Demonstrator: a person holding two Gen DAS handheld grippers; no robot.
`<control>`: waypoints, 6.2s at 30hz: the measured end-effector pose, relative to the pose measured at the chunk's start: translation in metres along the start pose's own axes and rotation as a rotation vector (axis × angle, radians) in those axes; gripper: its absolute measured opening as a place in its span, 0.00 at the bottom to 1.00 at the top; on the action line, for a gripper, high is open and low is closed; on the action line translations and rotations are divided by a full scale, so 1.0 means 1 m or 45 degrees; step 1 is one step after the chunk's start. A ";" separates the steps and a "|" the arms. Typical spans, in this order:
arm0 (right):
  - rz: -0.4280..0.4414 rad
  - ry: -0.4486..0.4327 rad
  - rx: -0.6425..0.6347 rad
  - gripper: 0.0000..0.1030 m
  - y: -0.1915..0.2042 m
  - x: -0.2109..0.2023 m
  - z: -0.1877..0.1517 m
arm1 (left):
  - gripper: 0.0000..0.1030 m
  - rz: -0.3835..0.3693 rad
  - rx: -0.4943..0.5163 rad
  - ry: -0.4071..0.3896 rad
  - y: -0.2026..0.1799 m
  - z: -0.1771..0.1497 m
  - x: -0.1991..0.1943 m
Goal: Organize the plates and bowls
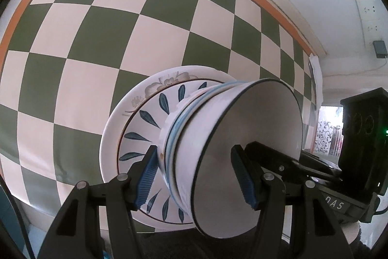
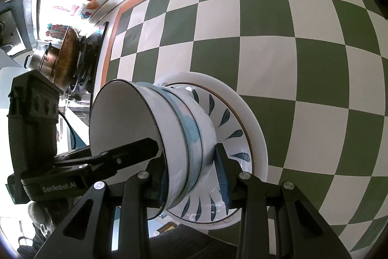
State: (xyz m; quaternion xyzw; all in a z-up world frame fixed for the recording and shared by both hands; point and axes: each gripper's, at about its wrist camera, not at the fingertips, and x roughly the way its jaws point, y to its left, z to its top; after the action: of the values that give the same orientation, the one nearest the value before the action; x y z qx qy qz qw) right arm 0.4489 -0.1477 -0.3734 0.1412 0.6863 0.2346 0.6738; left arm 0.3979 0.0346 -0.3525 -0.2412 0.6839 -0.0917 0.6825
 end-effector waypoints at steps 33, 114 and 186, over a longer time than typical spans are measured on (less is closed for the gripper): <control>-0.322 -0.276 -0.084 0.74 0.053 -0.073 -0.078 | 0.91 0.435 0.239 -0.308 -0.015 -0.055 -0.080; -0.609 -1.036 -0.100 0.98 0.236 -0.279 -0.433 | 0.99 0.429 0.496 -1.007 -0.047 -0.361 -0.309; -0.630 -1.063 -0.062 0.98 0.234 -0.274 -0.429 | 0.99 0.411 0.525 -1.005 -0.041 -0.349 -0.311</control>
State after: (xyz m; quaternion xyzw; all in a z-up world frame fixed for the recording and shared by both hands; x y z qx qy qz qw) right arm 0.0096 -0.1451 -0.0263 0.0399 0.3647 0.0068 0.9302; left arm 0.0500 0.0701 -0.0390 -0.0077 0.3684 -0.0198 0.9294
